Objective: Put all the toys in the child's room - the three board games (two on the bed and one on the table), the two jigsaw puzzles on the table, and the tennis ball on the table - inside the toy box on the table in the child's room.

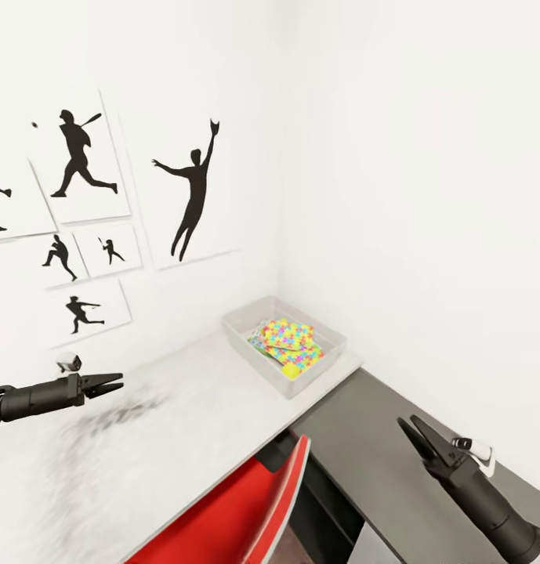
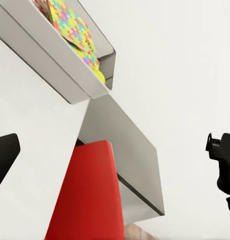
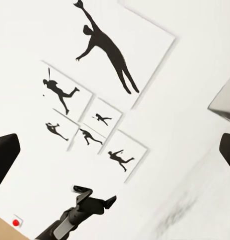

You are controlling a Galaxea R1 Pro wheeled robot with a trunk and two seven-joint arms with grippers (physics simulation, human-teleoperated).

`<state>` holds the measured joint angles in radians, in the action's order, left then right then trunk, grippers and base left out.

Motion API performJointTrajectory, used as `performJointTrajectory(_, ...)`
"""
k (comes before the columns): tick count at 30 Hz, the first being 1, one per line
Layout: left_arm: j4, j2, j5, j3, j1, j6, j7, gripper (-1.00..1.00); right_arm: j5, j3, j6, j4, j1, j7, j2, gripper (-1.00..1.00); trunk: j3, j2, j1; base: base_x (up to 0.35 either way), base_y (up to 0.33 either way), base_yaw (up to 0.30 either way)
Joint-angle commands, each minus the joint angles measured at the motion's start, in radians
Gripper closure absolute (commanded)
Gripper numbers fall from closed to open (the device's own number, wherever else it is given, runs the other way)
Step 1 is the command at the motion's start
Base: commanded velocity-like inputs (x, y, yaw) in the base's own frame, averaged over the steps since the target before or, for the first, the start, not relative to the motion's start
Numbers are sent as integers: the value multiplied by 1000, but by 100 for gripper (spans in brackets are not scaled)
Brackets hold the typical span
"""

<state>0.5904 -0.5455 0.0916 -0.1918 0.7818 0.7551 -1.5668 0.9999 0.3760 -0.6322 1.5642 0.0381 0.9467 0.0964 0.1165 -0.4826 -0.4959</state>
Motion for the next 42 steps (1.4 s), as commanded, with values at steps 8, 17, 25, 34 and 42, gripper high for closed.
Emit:
performJointTrajectory(8, 0, 0, -1, 7, 1, 14, -4, -100, 6, 0, -2, 0, 0, -2, 1, -100, -36, 55, 31, -137, 48, -93)
performJointTrajectory(17, 0, -2, -1, 8, 2, 15, -4, -100, 8, 2, -3, -3, -1, -7, 11, -100, -57, 83, 46, -10, 3, -55)
performJointTrajectory(25, 0, -2, -1, 7, 2, 15, -4, -100, 7, 2, -2, -4, -1, -15, 10, -100, -58, 83, 46, -65, 15, -2)
performJointTrajectory(34, 0, -5, -1, 7, 2, 15, -4, -100, 9, 4, -5, -9, -1, -12, 12, -100, -63, 83, 46, -283, 108, -172)
performJointTrajectory(42, 0, -5, -1, 8, 2, 15, -4, -100, 11, 4, -9, -19, -1, -11, 13, -100, -69, 83, 46, -306, 123, -252)
